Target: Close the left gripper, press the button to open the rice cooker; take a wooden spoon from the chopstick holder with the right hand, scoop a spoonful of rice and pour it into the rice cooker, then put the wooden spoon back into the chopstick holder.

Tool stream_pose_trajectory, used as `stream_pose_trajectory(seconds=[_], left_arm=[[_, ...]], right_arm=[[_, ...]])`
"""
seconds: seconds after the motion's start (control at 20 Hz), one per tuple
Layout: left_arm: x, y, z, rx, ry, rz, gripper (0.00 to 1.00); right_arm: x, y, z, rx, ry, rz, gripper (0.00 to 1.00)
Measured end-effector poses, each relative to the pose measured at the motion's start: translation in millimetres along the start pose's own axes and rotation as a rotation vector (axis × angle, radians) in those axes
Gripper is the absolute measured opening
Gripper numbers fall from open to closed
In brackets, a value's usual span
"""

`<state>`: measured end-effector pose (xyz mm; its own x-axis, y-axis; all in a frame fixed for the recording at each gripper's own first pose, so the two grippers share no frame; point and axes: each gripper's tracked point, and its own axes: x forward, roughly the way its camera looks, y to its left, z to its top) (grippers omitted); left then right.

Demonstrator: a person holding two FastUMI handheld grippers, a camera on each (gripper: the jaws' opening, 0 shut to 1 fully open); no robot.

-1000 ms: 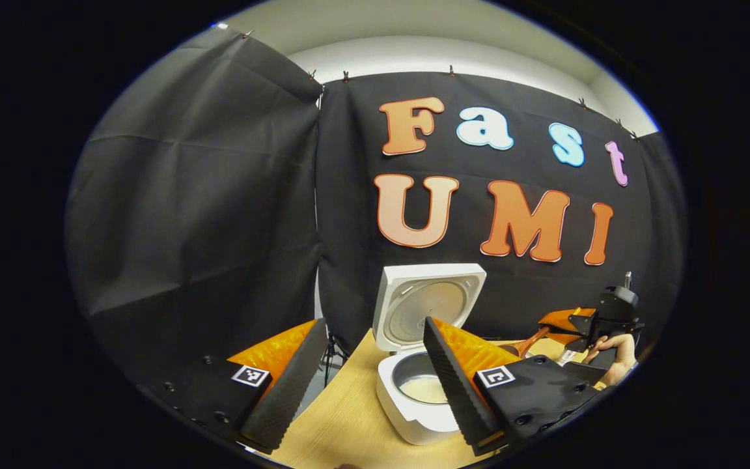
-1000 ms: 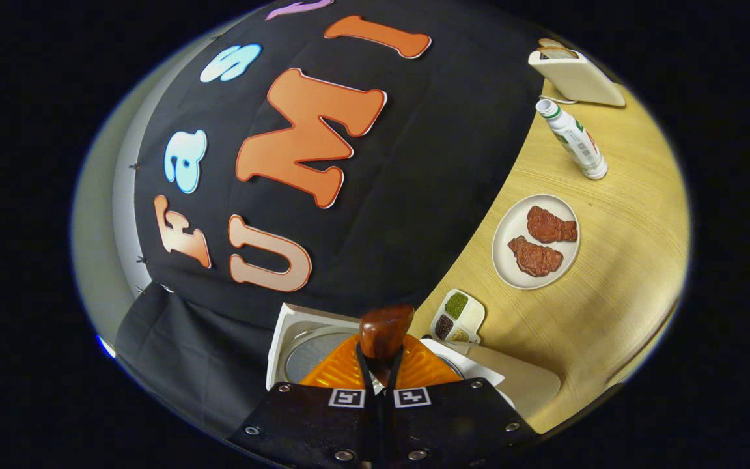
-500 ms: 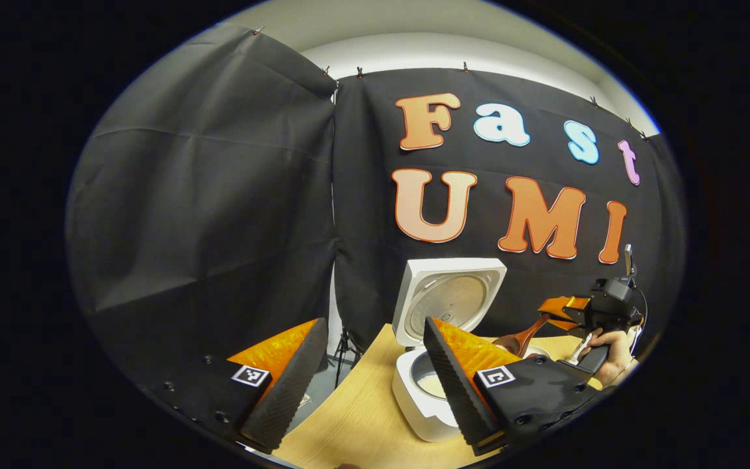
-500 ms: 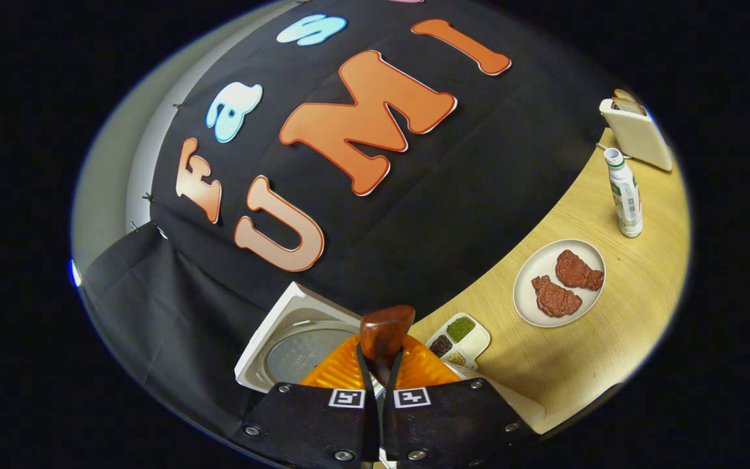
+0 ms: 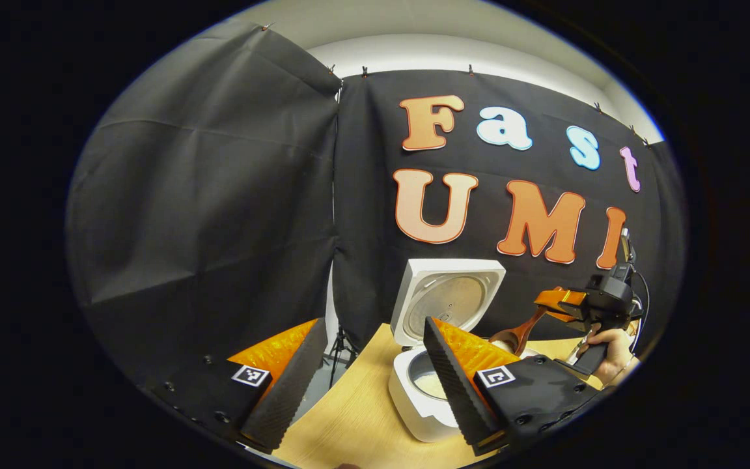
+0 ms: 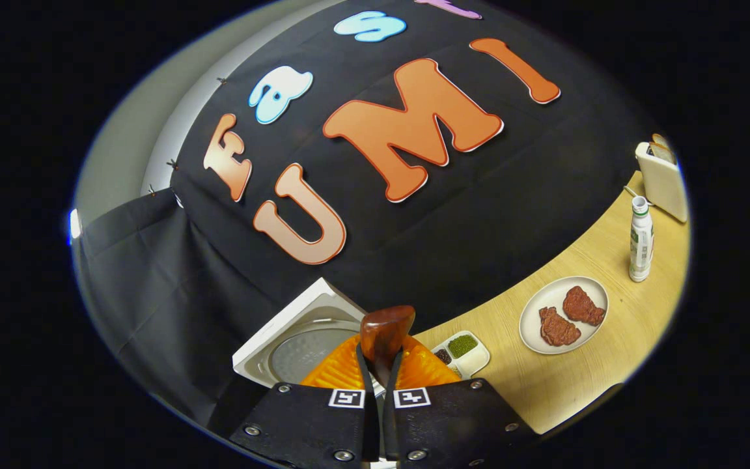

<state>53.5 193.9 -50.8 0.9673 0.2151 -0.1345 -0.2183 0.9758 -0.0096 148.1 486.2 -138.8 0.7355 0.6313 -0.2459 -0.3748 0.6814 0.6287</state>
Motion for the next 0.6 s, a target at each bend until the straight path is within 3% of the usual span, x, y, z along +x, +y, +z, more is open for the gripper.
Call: stream_pose_trajectory(seconds=[0.6], left_arm=[[-6.2, -15.8, 2.5, 0.025, -0.011, -0.075, 1.00]], right_arm=[[-2.2, 25.2, 2.8, -0.178, -0.037, 0.040, 0.02]])
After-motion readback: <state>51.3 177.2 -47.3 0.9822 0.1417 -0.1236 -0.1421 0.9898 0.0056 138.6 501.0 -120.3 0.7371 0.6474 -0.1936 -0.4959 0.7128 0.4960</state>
